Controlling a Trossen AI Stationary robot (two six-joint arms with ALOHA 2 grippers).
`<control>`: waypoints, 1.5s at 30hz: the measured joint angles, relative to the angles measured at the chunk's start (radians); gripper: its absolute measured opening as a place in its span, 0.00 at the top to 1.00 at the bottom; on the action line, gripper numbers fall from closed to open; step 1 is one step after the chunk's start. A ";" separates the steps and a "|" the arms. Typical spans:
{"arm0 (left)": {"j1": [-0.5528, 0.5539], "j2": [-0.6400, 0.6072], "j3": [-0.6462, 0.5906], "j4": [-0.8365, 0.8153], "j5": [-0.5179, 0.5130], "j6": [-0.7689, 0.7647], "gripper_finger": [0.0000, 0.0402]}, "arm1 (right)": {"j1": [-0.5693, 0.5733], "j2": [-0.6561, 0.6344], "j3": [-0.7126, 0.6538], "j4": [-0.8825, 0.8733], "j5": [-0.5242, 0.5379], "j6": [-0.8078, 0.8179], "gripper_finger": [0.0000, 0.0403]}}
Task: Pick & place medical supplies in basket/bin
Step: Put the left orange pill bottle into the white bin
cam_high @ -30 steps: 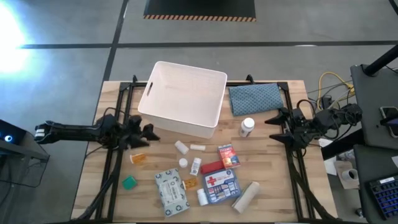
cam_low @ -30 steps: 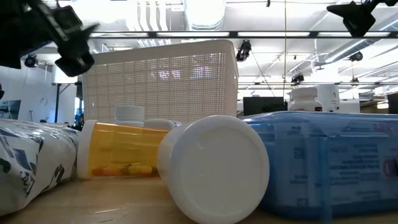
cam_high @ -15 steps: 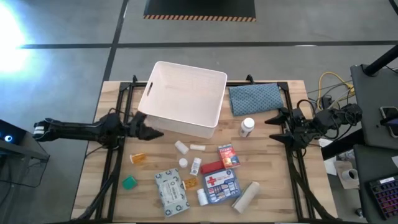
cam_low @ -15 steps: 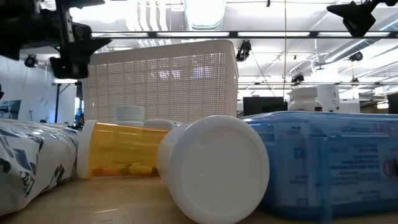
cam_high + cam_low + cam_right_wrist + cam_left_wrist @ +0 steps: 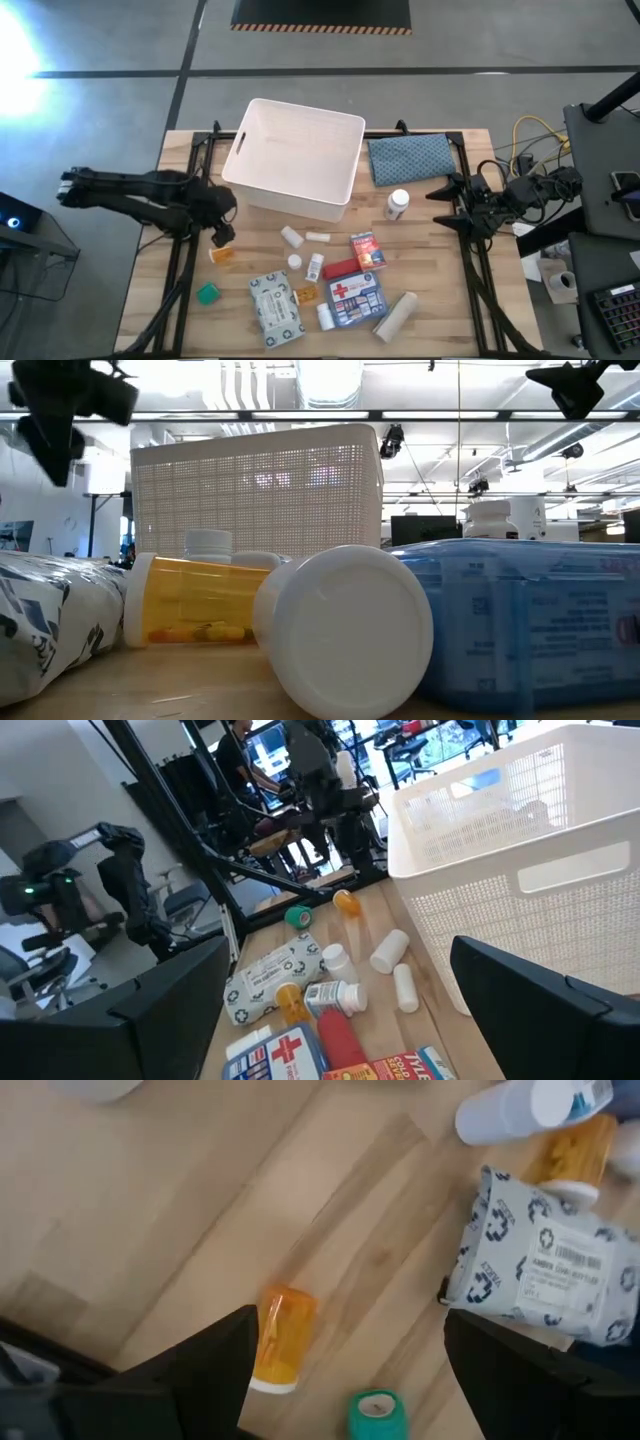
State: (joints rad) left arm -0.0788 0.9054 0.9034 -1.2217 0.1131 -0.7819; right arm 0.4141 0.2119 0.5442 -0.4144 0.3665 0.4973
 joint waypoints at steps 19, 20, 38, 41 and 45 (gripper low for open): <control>-0.325 0.368 0.051 -0.151 -0.098 -0.069 0.26 | 0.000 0.000 0.000 0.000 0.001 0.000 0.08; -0.349 0.377 0.051 -0.150 -0.115 -0.081 0.26 | 0.000 0.000 0.000 0.000 0.001 0.000 0.08; -0.656 0.325 -0.087 -0.044 -0.305 -0.363 0.26 | 0.000 0.000 0.000 0.000 0.003 0.000 0.08; -0.669 0.290 -0.149 0.030 -0.290 -0.359 0.26 | 0.000 0.000 0.000 0.000 0.003 0.000 0.08; -0.668 0.236 -0.208 0.133 -0.271 -0.383 0.26 | 0.000 0.000 0.000 0.000 0.003 0.000 0.08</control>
State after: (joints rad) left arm -0.7471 1.1411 0.6950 -1.0892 -0.1580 -1.1649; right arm 0.4141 0.2119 0.5442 -0.4149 0.3691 0.4973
